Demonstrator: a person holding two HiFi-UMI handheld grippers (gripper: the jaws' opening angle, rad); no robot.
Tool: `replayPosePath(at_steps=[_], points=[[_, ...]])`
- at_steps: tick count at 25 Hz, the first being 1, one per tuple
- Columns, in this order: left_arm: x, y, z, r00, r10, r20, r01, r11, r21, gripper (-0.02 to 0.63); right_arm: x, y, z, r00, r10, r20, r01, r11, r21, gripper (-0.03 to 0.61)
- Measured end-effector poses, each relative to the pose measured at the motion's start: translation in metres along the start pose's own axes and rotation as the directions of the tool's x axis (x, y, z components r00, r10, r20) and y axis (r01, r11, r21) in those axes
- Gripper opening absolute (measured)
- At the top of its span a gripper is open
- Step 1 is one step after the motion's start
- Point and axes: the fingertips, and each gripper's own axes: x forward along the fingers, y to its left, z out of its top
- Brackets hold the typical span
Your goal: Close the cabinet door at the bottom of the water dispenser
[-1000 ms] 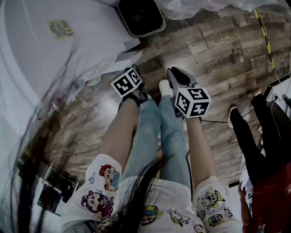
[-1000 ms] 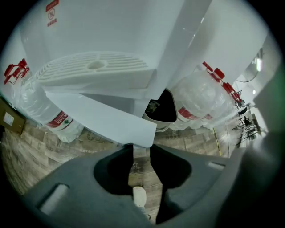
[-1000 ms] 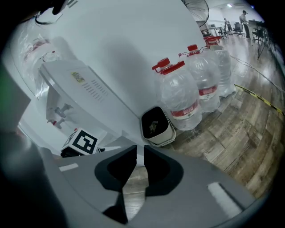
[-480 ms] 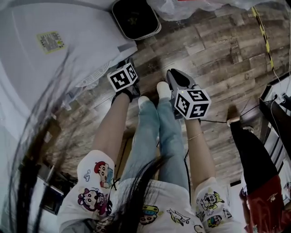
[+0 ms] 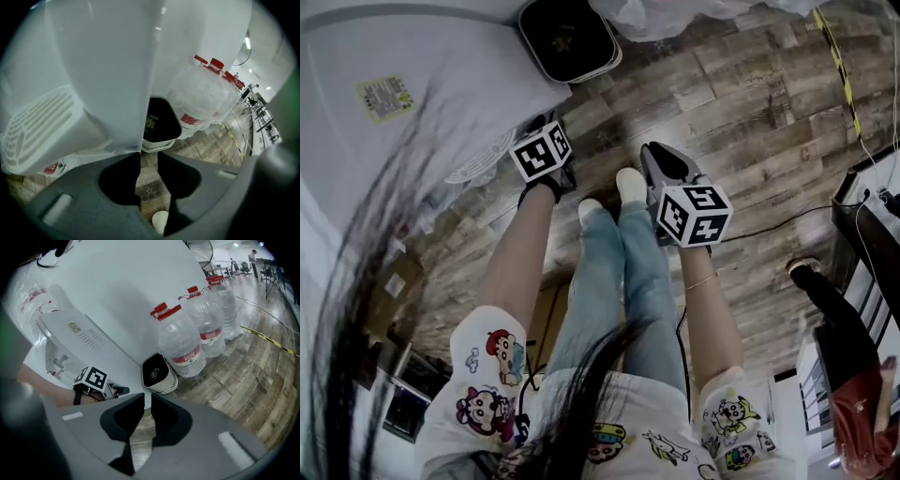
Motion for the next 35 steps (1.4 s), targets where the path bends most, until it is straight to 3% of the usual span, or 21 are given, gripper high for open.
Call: replayPosePath(at_steps=[12,22,29,35], points=[[-0.028,-0.021,-0.007,0.998,-0.055,0.014,0.055,0.998,-0.006,0.114,-0.019,0.013,0.009,1.0,-0.009,0.008,0.01,0.998,-0.054,0.06],[-0.122,-0.037,-0.003,0.98,-0.171,0.098,0.171,0.985,0.007,0.114,-0.065,0.082,0.031,0.997,0.033,0.07,-0.02,0.984,-0.177,0.06],[-0.212,-0.018,-0.015,0.956,-0.242,0.163,0.244,0.97,0.01,0.114,-0.118,0.151,0.027,0.993,0.081,0.086,-0.051,0.951,-0.304,0.06],[-0.301,-0.011,-0.001,0.902,-0.327,0.282,0.328,0.943,0.046,0.114,-0.168,0.221,0.038,0.981,0.133,0.142,-0.065,0.914,-0.401,0.06]])
